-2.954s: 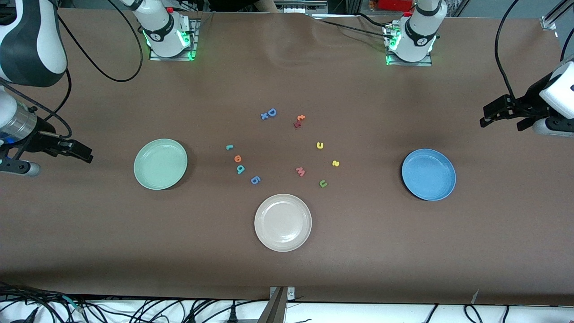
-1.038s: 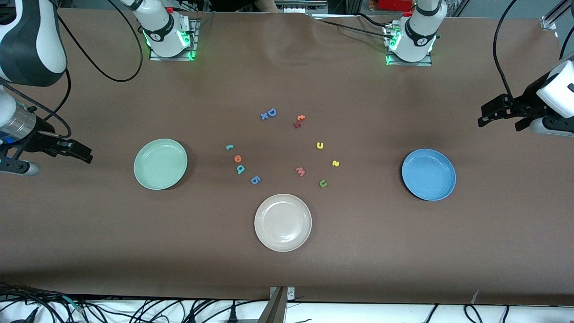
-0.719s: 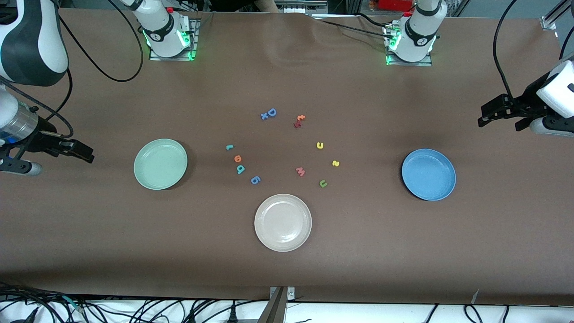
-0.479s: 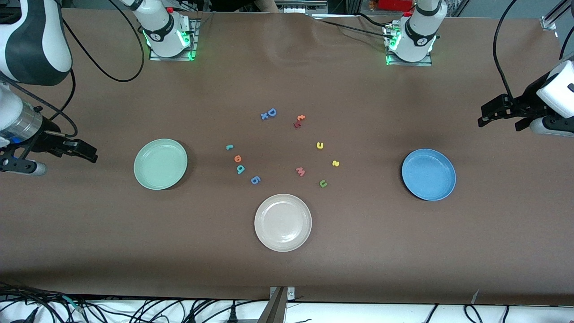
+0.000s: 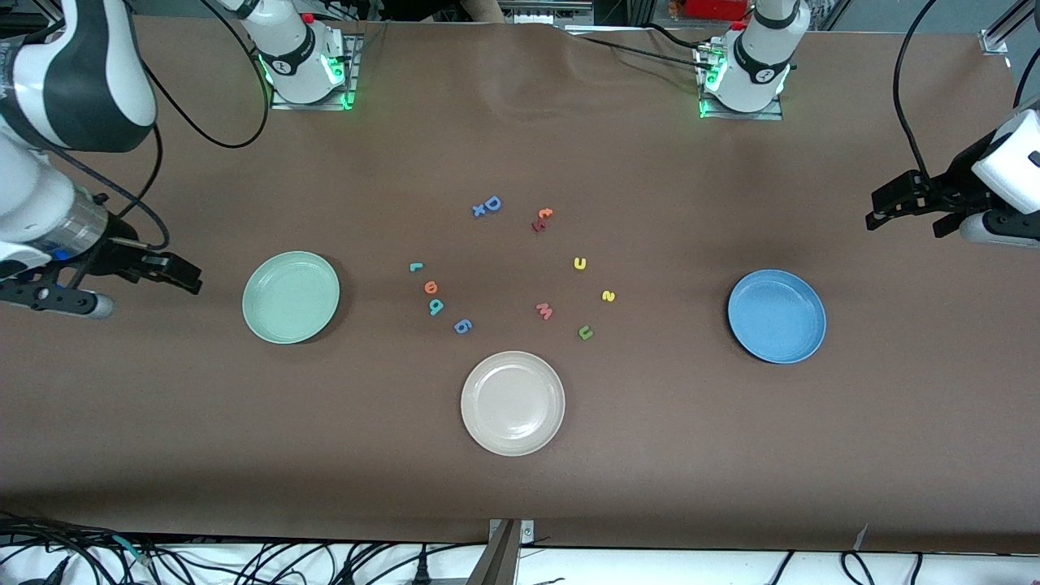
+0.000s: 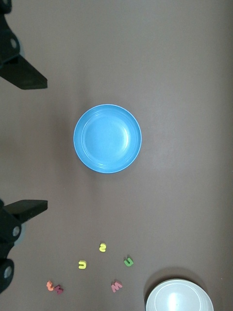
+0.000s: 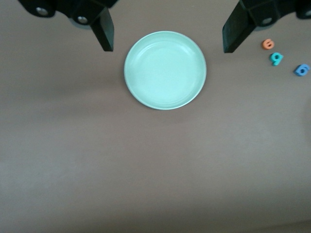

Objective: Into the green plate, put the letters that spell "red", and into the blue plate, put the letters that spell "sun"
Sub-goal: 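Move the right gripper over the teal 6 beside the green plate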

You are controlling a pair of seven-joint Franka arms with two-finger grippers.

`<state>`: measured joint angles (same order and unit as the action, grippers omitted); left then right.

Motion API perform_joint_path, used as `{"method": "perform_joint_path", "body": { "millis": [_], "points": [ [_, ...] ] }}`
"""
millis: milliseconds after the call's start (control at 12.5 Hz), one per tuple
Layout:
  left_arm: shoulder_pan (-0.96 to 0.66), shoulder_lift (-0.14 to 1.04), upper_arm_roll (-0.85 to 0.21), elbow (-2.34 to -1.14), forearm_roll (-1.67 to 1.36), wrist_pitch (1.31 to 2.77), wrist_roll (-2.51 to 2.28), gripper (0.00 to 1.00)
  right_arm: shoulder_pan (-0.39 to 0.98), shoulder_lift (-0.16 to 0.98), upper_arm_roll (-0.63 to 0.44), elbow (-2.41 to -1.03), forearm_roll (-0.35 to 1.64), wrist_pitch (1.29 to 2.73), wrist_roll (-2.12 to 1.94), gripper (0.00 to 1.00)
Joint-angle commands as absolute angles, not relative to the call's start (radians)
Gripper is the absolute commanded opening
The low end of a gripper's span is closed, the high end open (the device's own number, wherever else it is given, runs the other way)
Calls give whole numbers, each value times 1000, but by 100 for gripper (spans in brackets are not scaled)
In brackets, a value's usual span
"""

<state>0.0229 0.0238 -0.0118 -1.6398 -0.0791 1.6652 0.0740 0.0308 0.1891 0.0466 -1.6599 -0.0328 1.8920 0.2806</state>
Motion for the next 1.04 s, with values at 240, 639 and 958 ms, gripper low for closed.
{"method": "perform_joint_path", "body": {
  "millis": [240, 639, 958],
  "points": [
    [17, 32, -11, -1614, -54, 1644, 75, 100, 69, 204, 181, -1716, -21, 1904, 587, 99],
    [18, 34, -11, -1614, -54, 1641, 75, 100, 282, 385, 181, -1761, -26, 2133, 873, 99],
    [18, 34, -11, -1614, -54, 1641, 75, 100, 345, 471, 178, -1772, -63, 2225, 877, 99]
  ]
}}
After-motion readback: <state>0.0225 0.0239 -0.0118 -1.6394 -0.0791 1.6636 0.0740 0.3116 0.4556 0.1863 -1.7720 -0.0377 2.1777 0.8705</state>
